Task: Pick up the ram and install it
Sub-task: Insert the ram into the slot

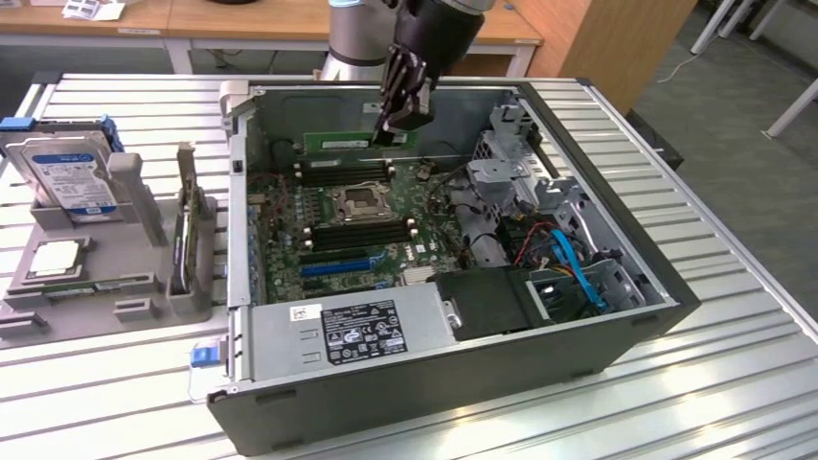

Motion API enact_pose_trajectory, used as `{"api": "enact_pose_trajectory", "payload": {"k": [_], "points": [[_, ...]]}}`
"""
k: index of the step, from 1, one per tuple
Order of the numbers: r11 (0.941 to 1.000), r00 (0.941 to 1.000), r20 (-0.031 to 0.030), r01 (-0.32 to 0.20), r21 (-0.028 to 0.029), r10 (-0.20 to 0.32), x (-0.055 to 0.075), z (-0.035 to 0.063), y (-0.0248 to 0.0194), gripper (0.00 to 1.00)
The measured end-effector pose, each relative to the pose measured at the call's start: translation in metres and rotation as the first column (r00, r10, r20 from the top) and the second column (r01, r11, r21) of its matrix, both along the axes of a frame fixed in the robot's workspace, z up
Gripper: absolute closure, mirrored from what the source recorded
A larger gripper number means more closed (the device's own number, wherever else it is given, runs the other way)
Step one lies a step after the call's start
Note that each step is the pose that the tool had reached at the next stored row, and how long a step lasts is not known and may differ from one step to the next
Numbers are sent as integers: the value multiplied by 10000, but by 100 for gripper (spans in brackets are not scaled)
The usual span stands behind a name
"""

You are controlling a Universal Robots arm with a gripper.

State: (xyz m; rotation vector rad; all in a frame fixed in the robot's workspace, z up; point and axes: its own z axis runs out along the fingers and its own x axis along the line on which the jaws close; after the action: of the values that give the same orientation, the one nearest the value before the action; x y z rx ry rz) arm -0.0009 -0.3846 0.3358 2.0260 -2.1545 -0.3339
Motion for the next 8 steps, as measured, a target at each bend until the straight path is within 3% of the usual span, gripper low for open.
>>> {"api": "enact_pose_trajectory", "payload": {"k": [8], "points": [[10000, 10000, 0, 0, 0, 0, 1, -145, 0, 86]]}}
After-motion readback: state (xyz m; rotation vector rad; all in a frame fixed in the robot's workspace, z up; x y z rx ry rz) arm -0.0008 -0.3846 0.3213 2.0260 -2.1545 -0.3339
